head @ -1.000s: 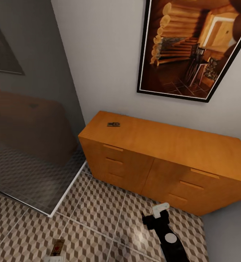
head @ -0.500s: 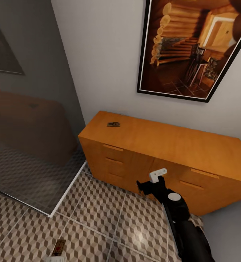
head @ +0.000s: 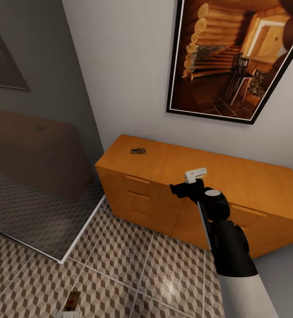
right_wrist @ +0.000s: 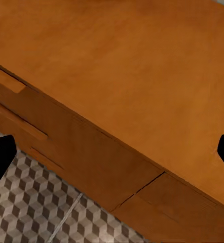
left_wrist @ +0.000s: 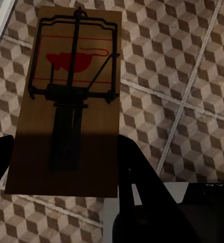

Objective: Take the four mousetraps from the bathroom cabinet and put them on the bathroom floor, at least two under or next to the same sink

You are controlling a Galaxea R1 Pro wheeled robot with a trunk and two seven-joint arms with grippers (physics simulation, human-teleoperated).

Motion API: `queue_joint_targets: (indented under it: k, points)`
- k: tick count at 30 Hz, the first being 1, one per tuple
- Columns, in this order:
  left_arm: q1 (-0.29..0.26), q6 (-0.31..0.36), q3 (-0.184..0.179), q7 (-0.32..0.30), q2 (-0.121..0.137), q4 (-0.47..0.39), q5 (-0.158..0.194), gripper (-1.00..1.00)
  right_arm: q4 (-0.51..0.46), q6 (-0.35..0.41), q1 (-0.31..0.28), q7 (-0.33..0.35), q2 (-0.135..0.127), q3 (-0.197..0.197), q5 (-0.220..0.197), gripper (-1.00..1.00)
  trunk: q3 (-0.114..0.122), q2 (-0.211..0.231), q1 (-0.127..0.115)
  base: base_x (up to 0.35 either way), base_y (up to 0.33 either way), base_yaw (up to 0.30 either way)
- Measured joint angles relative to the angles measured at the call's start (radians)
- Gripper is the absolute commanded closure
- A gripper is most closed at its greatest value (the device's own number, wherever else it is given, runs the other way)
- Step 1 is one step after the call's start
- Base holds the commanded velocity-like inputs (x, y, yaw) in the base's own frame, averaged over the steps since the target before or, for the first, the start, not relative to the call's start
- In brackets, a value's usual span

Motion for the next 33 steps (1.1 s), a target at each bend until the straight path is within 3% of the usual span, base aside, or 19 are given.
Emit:
queue_joint_targets:
  k: [11,17,22,27,33]
  points:
    - [0.000,0.000,0.000,0.000,-0.001,0.000,0.000,1.00,0.016,0.083,-0.282,0.002,0.001,0.000,-0.002,-1.00,0.000,0.000,0.000,0.000,0.000,0.000]
    - [0.000,0.000,0.000,0.000,-0.001,0.000,0.000,1.00,0.035,0.086,-0.333,0.002,0.003,0.000,-0.002,-1.00,0.000,0.000,0.000,0.000,0.000,0.000]
    - [0.000,0.000,0.000,0.000,-0.001,0.000,0.000,1.00,0.109,0.084,-0.387,0.012,0.002,0.000,-0.004,-1.00,0.000,0.000,0.000,0.000,0.000,0.000]
    - [0.000,0.000,0.001,0.000,-0.001,0.000,0.000,1.00,0.222,0.082,-0.429,0.124,-0.002,-0.001,-0.003,-1.00,0.000,0.000,0.000,0.000,0.000,0.000]
    - [0.000,0.000,0.001,0.000,0.000,0.000,0.000,1.00,0.335,0.032,-0.446,0.341,-0.060,-0.001,-0.001,-1.00,0.000,0.000,0.000,0.000,0.000,0.000]
